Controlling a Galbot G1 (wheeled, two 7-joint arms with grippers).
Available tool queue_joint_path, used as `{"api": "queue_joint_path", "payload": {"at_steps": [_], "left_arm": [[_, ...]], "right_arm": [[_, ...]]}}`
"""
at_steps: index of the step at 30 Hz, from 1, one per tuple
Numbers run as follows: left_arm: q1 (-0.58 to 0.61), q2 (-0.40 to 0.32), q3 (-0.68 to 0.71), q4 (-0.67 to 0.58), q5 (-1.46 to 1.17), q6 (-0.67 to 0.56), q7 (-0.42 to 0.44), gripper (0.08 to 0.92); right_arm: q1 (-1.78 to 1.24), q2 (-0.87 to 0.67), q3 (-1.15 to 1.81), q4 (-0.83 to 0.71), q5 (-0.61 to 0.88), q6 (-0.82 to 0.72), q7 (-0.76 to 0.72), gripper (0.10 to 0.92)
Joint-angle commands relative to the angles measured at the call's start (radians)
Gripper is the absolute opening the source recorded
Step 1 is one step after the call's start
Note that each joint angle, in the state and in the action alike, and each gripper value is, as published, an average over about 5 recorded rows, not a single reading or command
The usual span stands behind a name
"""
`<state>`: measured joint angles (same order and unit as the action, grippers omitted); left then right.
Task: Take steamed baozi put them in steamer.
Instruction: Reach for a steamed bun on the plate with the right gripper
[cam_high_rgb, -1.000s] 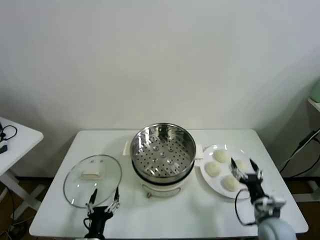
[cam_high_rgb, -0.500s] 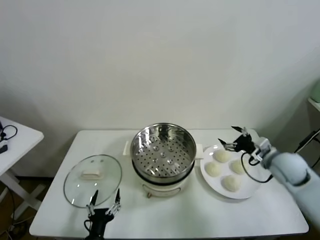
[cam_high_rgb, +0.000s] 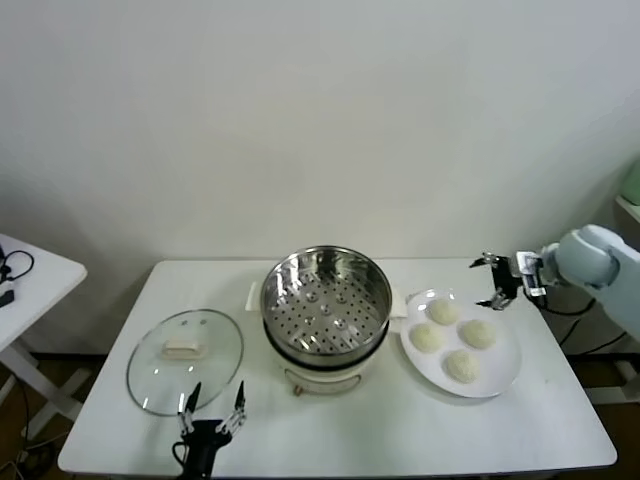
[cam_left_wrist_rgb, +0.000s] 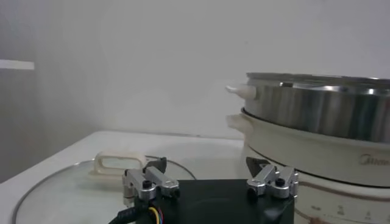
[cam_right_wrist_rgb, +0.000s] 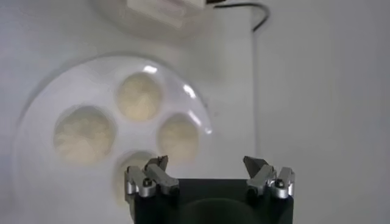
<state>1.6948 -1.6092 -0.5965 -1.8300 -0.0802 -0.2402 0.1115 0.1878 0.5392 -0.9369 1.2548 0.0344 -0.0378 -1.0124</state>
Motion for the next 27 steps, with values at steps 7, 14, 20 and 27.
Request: {"api": "queue_joint_path", "payload": {"at_steps": [7, 14, 20, 27], "left_arm": [[-0.012, -0.007, -0.007, 0.007, 0.007, 0.000, 0.006, 0.823], [-0.018, -0.007, -0.018, 0.023, 0.007, -0.001, 0.007, 0.823], [-0.020, -0.003, -0.023, 0.034, 0.008, -0.001, 0.009, 0.823], [-0.023, 0.002, -0.026, 0.044, 0.009, -0.002, 0.009, 0.823]], "right_arm": [[0.230, 0.246, -0.336, -0.244, 0.038, 0.016, -0.148, 0.823], [0.115, 0.351, -0.242, -0.377, 0.016, 0.009, -0.116, 0.823], [0.018, 0.384, -0.156, -0.435, -0.007, 0.008, -0.102, 0.823], [-0.072, 0.430, -0.049, -0.512, -0.073, 0.026, -0.070, 0.823]]}}
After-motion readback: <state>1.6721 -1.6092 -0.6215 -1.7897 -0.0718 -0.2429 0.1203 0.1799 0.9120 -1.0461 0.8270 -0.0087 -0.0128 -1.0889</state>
